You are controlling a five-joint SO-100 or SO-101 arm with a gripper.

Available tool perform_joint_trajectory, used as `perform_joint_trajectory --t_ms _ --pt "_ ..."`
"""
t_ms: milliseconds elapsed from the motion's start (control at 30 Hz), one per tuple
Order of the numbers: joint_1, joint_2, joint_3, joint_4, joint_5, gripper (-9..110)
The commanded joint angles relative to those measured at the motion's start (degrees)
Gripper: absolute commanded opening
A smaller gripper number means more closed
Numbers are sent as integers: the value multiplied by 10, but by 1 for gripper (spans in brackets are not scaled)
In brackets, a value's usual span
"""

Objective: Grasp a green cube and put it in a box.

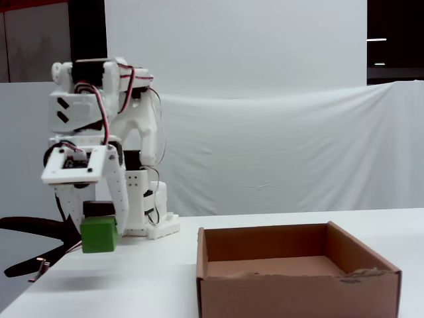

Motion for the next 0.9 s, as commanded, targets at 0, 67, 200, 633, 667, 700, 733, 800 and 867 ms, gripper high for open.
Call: perform_joint_trajectory --t_ms 0,67,200,633,667,700,733,800,867 --pt "-18 -1 -53 12 13 13" --pt "-33 -12 -80 26 24 13" --pt "-67 -35 -136 47 62 13" --pt "-181 -118 -301 131 94 14" --pt "-190 -126 -313 136 101 14" --pt "-200 -134 -327 142 113 14" --pt "-212 -145 -342 146 125 14" --pt "-230 -166 -376 161 144 14" --pt "-250 -189 -410 178 160 14"
